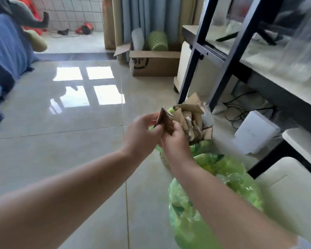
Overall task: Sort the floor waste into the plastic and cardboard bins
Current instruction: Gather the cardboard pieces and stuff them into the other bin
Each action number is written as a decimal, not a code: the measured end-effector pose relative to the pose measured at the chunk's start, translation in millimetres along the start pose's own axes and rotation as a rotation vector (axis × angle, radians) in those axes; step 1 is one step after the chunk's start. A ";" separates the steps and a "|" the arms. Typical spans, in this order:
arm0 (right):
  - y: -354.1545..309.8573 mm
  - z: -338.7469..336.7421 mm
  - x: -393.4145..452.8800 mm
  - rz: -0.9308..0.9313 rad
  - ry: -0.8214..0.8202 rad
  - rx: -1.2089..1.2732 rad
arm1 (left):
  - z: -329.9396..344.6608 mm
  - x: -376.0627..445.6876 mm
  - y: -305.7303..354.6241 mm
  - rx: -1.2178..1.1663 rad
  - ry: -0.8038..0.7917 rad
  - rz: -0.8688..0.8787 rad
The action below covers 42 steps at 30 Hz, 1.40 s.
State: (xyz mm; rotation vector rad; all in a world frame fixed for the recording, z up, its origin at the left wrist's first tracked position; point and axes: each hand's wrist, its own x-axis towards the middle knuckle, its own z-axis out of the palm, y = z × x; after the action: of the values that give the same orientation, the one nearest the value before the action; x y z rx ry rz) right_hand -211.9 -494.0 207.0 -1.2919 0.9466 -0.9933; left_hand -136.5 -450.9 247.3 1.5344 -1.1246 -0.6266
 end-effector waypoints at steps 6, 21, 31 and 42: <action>27.2 -68.3 47.3 -0.006 -0.243 -0.024 | 49.7 52.7 -30.6 -0.038 -0.146 -0.074; 66.4 -101.1 139.7 -0.197 0.073 -0.864 | 101.6 137.3 -99.9 0.420 -0.320 0.095; 61.5 -101.6 134.1 -0.322 0.128 -0.957 | 89.8 152.1 -100.1 0.424 -0.524 0.091; 93.7 -97.7 124.9 -0.290 0.072 -1.200 | 92.6 131.0 -134.5 1.199 -0.615 0.370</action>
State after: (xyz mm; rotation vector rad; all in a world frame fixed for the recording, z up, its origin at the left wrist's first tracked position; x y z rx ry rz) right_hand -261.8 -640.7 107.4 -2.4403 1.5271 -0.6456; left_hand -117.1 -613.2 116.5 2.0415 -2.4697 -0.1015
